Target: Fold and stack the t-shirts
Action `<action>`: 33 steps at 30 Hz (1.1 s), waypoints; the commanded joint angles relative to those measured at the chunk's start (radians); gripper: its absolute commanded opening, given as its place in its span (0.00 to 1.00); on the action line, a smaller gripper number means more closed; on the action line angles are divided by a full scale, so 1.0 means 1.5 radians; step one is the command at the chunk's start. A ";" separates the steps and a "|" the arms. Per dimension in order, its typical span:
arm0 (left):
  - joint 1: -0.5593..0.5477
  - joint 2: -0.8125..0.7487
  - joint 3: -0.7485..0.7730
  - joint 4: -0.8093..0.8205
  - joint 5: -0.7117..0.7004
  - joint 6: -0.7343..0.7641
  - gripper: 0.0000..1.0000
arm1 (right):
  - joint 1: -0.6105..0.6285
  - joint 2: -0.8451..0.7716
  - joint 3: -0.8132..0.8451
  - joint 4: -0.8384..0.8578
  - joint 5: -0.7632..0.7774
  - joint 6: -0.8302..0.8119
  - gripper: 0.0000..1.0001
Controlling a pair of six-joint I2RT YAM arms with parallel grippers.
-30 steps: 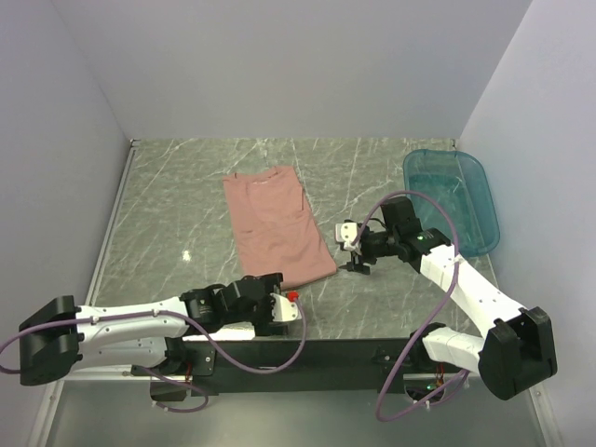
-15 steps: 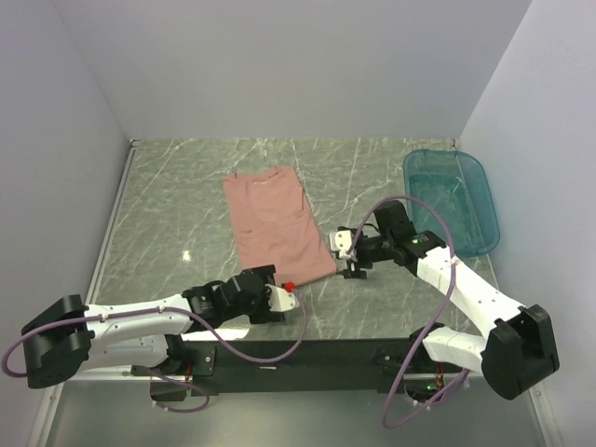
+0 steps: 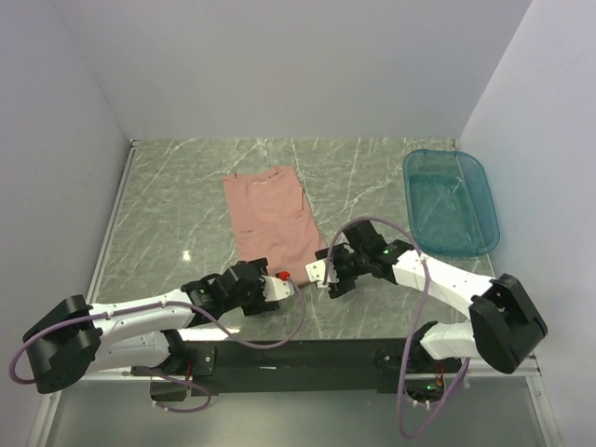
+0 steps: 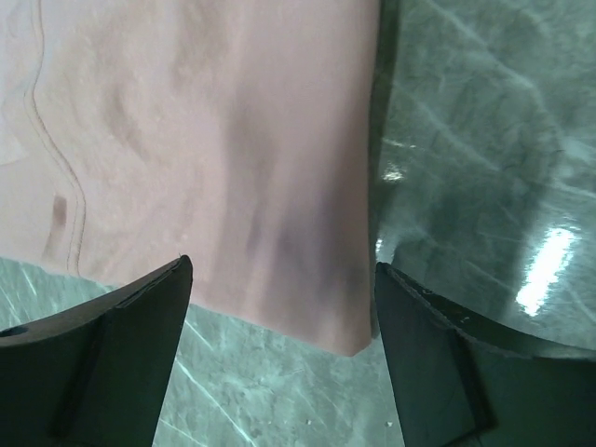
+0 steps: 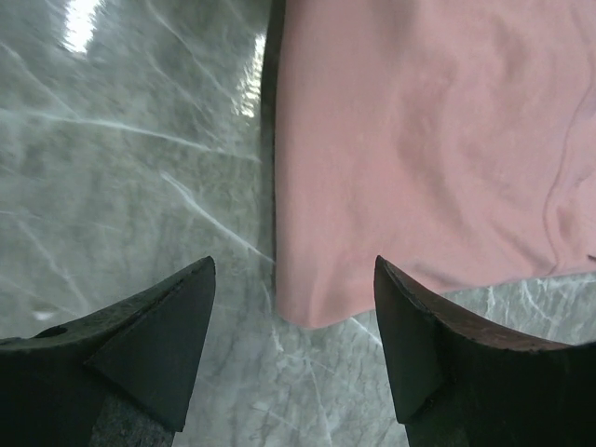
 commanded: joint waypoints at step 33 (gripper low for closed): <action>0.016 0.074 0.008 -0.005 0.031 -0.014 0.45 | 0.025 0.108 -0.019 0.113 0.111 -0.070 0.64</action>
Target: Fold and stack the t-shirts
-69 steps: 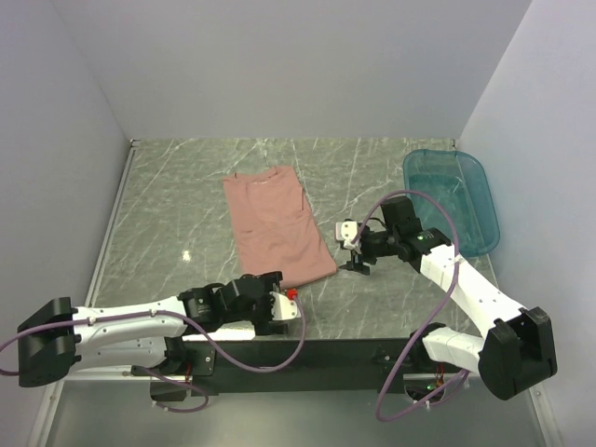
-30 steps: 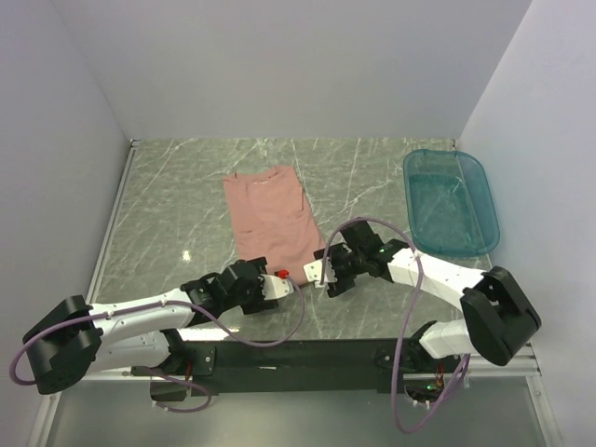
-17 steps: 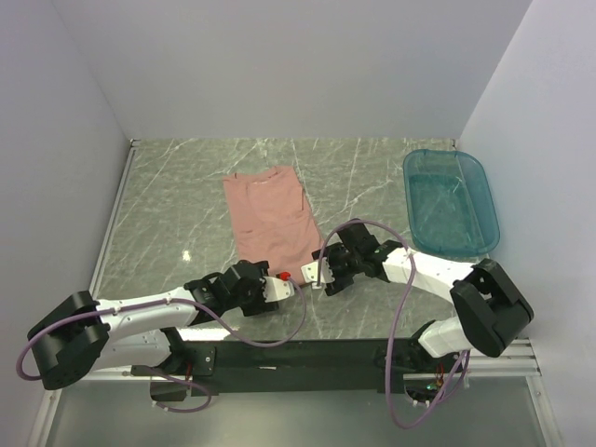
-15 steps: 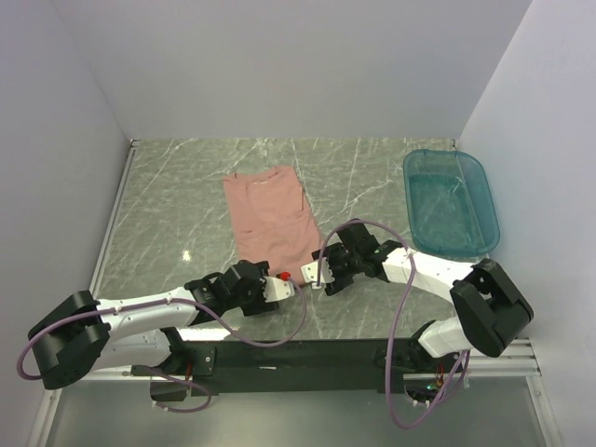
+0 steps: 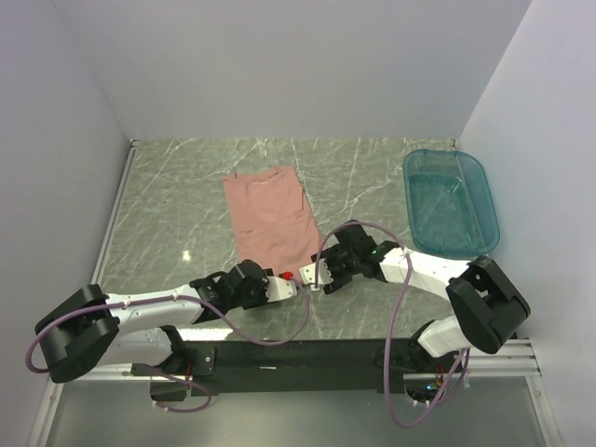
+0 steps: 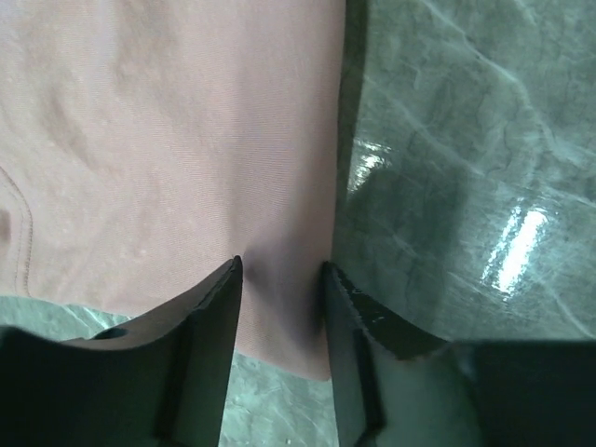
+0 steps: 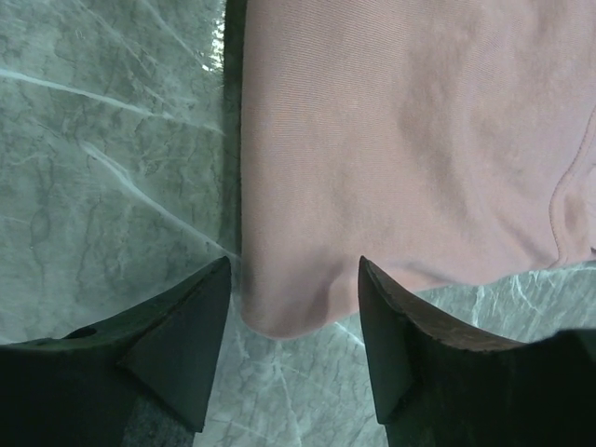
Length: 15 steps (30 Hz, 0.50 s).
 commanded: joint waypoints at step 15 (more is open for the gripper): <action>0.002 -0.005 0.002 -0.024 0.015 -0.007 0.22 | 0.043 0.045 -0.010 0.022 0.055 -0.055 0.45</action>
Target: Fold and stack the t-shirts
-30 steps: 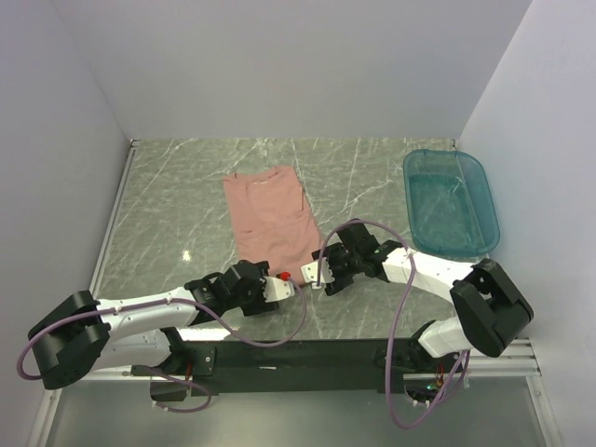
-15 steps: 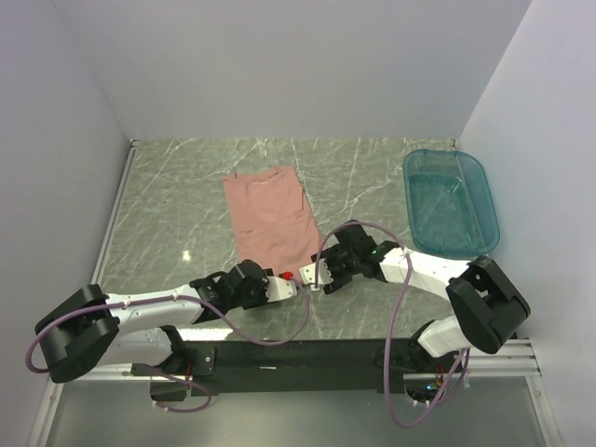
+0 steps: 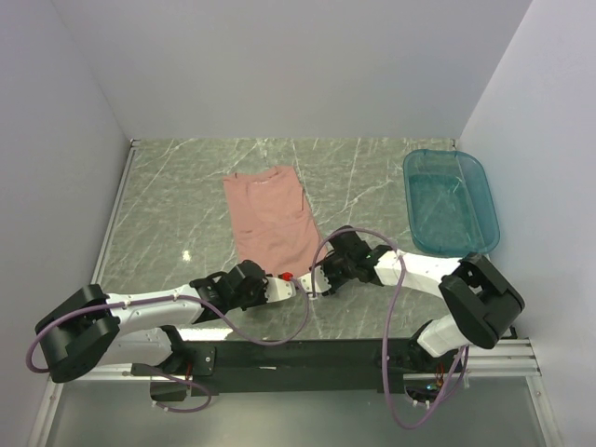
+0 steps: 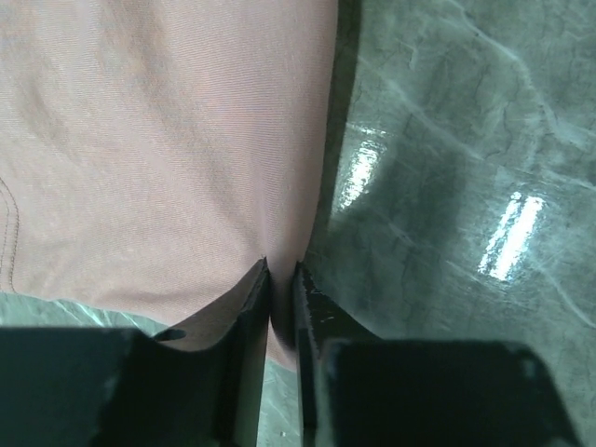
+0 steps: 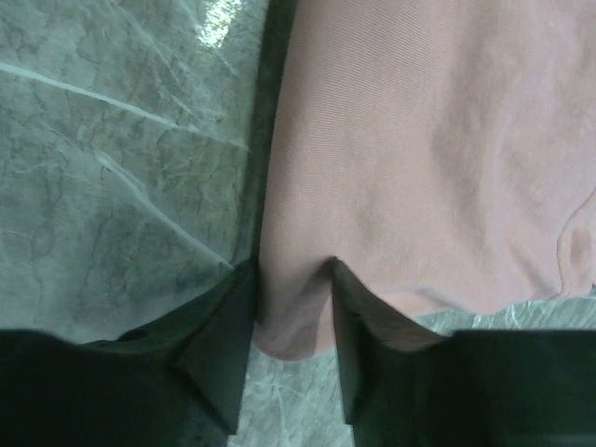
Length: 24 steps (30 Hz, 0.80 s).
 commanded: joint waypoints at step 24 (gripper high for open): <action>0.001 -0.052 0.002 -0.016 0.043 -0.004 0.00 | 0.001 -0.020 0.001 0.000 -0.019 0.048 0.00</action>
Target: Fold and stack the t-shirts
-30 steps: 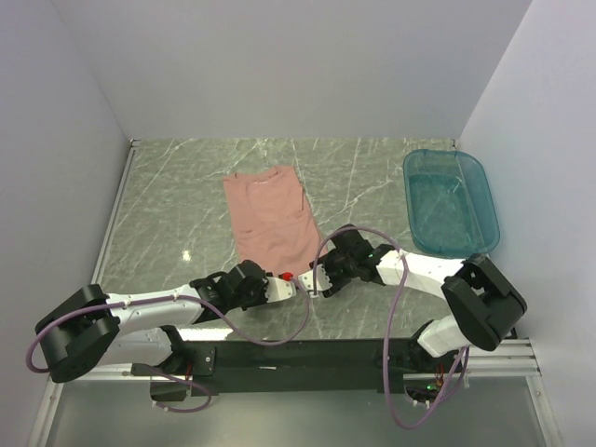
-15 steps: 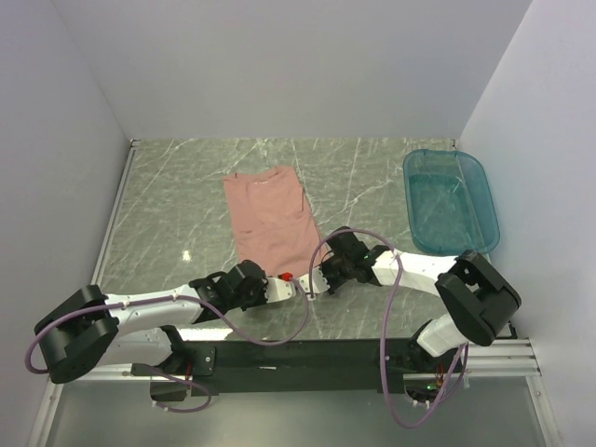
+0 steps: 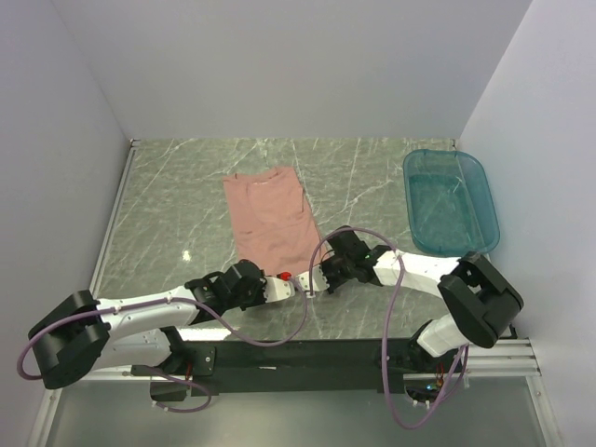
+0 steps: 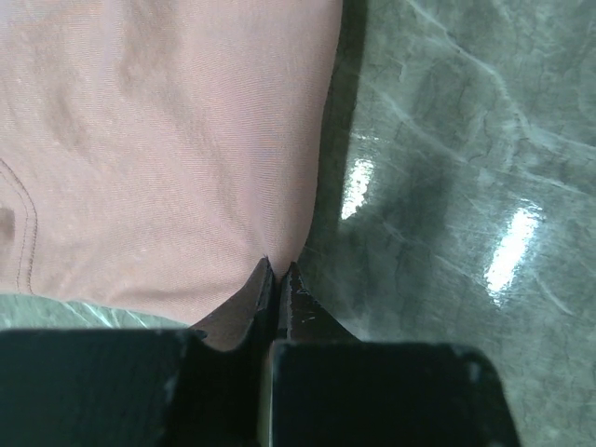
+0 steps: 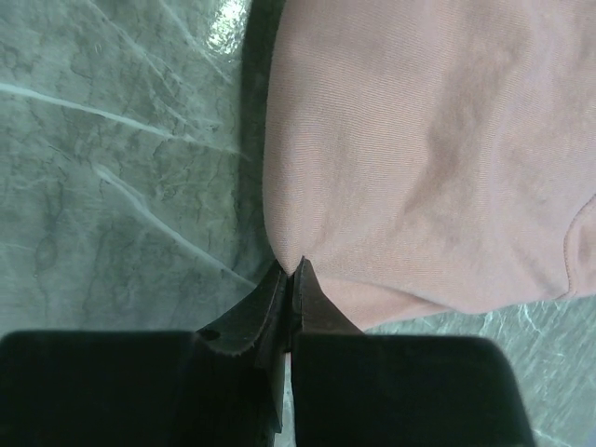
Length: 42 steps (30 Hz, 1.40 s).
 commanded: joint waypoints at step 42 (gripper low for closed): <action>0.001 -0.046 0.001 -0.005 0.041 -0.005 0.00 | -0.036 -0.066 0.004 -0.029 -0.071 0.039 0.00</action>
